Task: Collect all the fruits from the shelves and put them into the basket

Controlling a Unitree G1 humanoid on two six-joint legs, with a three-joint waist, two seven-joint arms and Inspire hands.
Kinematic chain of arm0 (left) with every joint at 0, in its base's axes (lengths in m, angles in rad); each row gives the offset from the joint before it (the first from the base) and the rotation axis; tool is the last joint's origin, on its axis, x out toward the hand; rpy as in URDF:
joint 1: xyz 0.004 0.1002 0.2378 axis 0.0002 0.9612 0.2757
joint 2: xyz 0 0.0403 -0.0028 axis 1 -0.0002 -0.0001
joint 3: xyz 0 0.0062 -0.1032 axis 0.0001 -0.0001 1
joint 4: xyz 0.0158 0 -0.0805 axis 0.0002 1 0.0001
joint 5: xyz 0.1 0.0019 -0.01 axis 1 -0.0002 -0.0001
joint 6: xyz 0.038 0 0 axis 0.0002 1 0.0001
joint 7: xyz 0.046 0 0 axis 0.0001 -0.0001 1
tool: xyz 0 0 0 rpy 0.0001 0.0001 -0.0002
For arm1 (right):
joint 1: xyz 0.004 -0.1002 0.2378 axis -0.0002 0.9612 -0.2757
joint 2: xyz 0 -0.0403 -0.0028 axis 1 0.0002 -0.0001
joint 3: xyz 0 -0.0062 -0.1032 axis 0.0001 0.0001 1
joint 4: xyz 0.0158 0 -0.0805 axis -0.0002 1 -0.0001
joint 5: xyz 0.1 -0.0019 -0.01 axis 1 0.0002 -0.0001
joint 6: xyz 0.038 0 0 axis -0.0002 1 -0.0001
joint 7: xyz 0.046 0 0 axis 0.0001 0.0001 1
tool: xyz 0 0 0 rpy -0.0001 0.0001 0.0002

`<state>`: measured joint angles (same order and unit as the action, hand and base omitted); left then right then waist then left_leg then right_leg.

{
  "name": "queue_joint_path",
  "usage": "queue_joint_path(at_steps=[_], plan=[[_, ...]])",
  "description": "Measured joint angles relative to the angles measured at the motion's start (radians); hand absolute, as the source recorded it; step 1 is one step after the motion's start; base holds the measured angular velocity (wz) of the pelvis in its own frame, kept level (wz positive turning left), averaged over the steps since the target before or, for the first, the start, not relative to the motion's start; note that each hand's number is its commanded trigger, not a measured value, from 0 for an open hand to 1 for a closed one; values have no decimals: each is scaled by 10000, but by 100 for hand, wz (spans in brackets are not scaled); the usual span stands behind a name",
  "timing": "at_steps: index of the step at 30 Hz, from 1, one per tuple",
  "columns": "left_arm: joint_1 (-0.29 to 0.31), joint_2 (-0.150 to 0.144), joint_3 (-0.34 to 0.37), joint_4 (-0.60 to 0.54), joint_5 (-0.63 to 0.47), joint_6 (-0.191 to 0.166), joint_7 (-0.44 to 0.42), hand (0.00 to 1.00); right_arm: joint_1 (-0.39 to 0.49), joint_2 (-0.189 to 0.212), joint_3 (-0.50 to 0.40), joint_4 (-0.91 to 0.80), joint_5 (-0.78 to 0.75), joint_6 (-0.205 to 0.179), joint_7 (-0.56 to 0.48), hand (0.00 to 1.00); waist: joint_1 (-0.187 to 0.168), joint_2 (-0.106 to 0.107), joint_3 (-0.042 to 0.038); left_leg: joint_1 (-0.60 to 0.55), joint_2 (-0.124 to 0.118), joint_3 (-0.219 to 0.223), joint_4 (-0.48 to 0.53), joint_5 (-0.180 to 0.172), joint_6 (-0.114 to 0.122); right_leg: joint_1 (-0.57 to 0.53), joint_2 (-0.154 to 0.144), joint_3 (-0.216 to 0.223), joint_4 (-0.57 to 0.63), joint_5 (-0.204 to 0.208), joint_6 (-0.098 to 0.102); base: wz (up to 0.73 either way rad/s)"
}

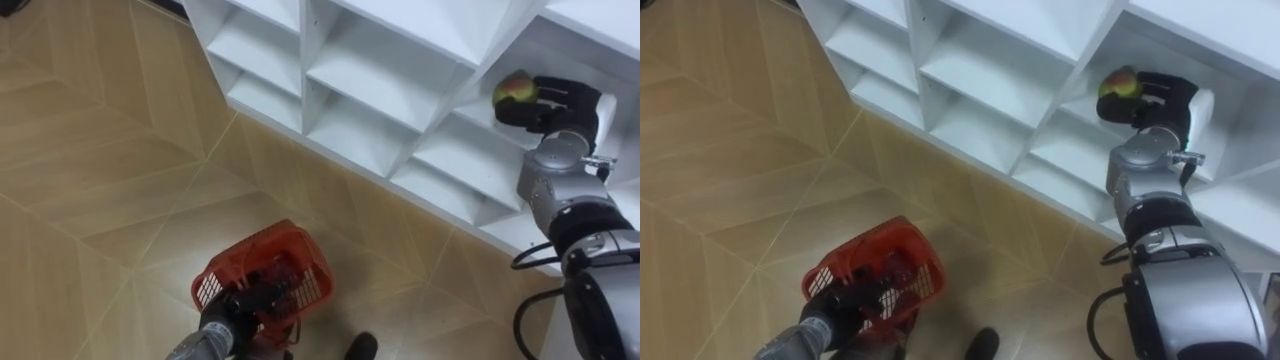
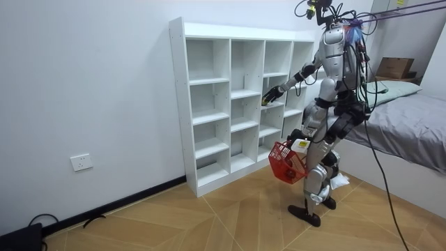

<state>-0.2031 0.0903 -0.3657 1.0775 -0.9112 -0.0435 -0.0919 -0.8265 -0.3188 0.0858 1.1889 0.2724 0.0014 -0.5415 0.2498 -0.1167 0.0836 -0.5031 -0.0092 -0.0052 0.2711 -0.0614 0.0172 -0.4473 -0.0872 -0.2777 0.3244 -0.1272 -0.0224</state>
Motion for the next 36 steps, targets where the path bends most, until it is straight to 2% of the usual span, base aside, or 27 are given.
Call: queue_joint_path(at_steps=[3,9,14,17,20,23,30,33,36], plan=[[-26,4,2,-35,-23,1,0,100,-5,-1,-3,-62,29,-26,-14,100,-34,-13,6,-135,-3,-5,23,22,0,-127,-6,12,19,1,0,1],[-12,111,-58,-346,-471,11,19,100,-6,-4,57,-42,57,-355,-58,100,-81,-46,14,-363,70,10,42,75,3,-361,-3,41,51,27,-14,0],[155,403,-88,-1579,-1199,23,300,100,-215,-83,106,-42,152,-675,-144,100,-139,-40,26,-920,121,16,339,97,-7,-875,5,5,269,67,-81,-1],[182,458,-102,-2217,-1711,12,484,100,-244,-228,122,-69,442,-759,-134,100,-59,-14,42,-1144,129,2,460,101,-11,-1097,-7,9,382,93,-106,0],[228,474,-104,-2619,-1774,-2,658,100,-248,-417,110,-91,444,-773,-122,100,25,48,84,-1231,129,9,480,101,-11,-1172,-17,7,375,131,-99,0],[333,574,-110,-2925,-1773,-3,667,100,-285,-500,107,-107,358,-804,-118,100,29,48,84,-1328,122,30,458,139,1,-1286,-44,27,362,137,-91,0],[260,553,-210,-2931,-1774,-58,697,100,-404,-501,315,-178,373,-870,-131,100,-16,45,81,-1272,133,155,401,192,23,-1299,-74,141,359,170,-88,-5],[96,435,-201,-2925,-1739,-89,786,100,-404,-478,414,-246,370,-848,-82,100,-121,45,81,-1194,127,167,374,193,25,-1252,-73,173,360,169,-86,0],[-106,365,-214,-2800,-1661,-148,791,100,-401,-382,513,-274,416,-683,154,100,-286,43,82,-966,126,290,299,190,29,-1116,-76,293,369,163,-77,-9]])
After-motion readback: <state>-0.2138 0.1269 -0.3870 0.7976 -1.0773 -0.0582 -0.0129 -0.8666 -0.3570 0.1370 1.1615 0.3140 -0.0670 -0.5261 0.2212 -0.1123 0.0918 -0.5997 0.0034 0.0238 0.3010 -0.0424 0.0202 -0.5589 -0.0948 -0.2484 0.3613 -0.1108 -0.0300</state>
